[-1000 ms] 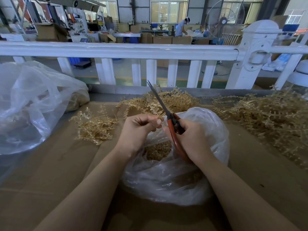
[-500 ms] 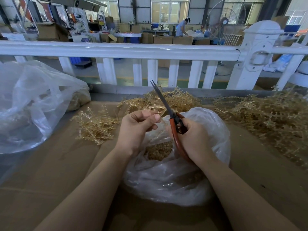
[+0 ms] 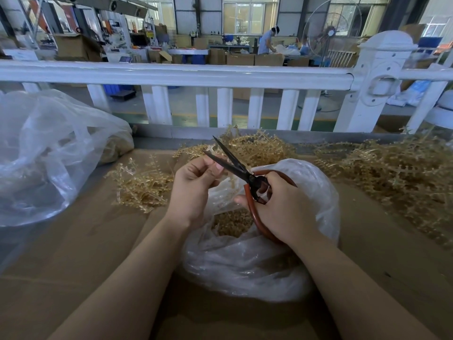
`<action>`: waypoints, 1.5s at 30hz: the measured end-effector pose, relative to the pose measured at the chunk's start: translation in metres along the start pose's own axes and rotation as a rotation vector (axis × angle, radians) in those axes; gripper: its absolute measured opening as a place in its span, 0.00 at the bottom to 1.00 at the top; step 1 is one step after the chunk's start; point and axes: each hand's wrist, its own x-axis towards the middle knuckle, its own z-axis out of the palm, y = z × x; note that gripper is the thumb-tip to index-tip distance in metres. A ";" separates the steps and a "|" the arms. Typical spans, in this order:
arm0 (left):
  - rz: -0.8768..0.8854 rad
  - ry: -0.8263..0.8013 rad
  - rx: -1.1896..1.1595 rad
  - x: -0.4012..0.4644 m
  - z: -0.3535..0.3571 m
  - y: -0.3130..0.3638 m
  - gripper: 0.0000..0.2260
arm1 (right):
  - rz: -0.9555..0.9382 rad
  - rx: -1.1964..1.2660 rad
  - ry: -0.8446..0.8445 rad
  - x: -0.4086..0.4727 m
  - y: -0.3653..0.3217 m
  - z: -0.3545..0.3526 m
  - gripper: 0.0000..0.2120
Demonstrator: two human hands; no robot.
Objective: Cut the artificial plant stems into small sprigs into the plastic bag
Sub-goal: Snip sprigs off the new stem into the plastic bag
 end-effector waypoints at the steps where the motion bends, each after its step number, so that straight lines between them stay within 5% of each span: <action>1: -0.002 -0.011 -0.002 0.000 0.000 0.000 0.12 | 0.003 -0.011 0.006 0.000 0.000 0.000 0.33; 9: -0.049 -0.007 -0.038 0.002 -0.002 -0.003 0.16 | -0.029 -0.113 0.044 -0.001 0.001 0.000 0.33; 19: -0.089 -0.020 -0.098 0.001 -0.002 -0.002 0.04 | -0.046 -0.146 0.085 -0.002 0.003 0.000 0.24; 32: 0.024 -0.003 0.092 -0.002 0.004 -0.001 0.04 | -0.055 -0.107 0.073 -0.002 -0.002 -0.005 0.41; 39: 0.046 -0.046 0.073 -0.002 0.003 0.001 0.04 | -0.049 -0.103 0.075 -0.002 0.001 -0.003 0.28; 45: 0.028 -0.015 0.020 0.000 0.001 -0.004 0.04 | -0.033 -0.100 0.066 -0.002 0.001 -0.003 0.28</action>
